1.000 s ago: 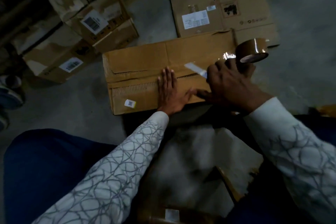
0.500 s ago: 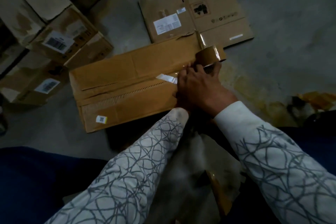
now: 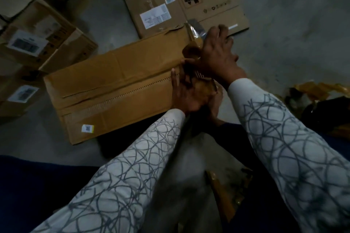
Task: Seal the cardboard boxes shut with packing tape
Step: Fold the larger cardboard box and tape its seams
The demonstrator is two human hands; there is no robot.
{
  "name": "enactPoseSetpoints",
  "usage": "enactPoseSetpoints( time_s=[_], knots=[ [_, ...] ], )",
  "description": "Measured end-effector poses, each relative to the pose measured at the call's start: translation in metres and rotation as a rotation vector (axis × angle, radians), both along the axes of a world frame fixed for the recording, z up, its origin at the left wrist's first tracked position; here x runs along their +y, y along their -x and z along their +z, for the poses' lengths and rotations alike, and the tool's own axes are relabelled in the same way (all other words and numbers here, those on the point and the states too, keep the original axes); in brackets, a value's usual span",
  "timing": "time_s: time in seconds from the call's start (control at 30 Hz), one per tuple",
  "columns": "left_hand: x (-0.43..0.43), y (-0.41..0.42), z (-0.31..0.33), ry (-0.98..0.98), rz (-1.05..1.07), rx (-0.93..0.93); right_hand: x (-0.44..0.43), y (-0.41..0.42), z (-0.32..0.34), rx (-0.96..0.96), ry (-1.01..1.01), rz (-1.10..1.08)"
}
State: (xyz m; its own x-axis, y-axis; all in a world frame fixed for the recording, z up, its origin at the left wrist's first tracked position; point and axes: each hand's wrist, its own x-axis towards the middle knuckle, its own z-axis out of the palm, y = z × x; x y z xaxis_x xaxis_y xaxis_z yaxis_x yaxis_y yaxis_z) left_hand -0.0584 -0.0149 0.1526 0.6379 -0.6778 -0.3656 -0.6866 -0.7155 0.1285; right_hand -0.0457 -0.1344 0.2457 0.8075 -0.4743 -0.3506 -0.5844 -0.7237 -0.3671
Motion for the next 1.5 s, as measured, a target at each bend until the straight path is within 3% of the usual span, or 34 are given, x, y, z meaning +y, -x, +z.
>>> enactPoseSetpoints(
  time_s=[0.2, 0.4, 0.57, 1.0, 1.23, 1.37, 1.43, 1.5],
  knots=[
    [-0.002, -0.006, -0.011, 0.081, 0.055, 0.089, -0.003, 0.002, -0.035, -0.189, -0.250, -0.220],
    [-0.008, -0.005, -0.020, 0.051, 0.145, 0.108, -0.023, 0.008, -0.043, -0.333, -0.171, -0.433],
    [-0.008, -0.001, -0.017, 0.117, 0.169, 0.099, -0.048, 0.022, -0.059, -0.279, -0.129, -0.602],
    [-0.009, -0.005, -0.025, 0.142, 0.112, 0.059, -0.044, 0.022, -0.087, -0.377, -0.145, -0.694],
    [0.023, -0.007, -0.019, 0.070, -0.062, -0.005, -0.032, 0.039, -0.111, -0.277, -0.596, -1.022],
    [0.048, -0.033, 0.005, 0.012, -0.144, -0.038, 0.000, 0.079, -0.130, -0.099, -1.040, -1.018],
    [0.043, -0.067, 0.022, -0.018, -0.151, 0.046, 0.009, 0.084, -0.123, -0.202, -1.099, -1.096],
    [0.036, -0.108, 0.041, -0.016, -0.164, 0.130, 0.009, 0.080, -0.109, -0.292, -1.007, -1.217]
  ],
)
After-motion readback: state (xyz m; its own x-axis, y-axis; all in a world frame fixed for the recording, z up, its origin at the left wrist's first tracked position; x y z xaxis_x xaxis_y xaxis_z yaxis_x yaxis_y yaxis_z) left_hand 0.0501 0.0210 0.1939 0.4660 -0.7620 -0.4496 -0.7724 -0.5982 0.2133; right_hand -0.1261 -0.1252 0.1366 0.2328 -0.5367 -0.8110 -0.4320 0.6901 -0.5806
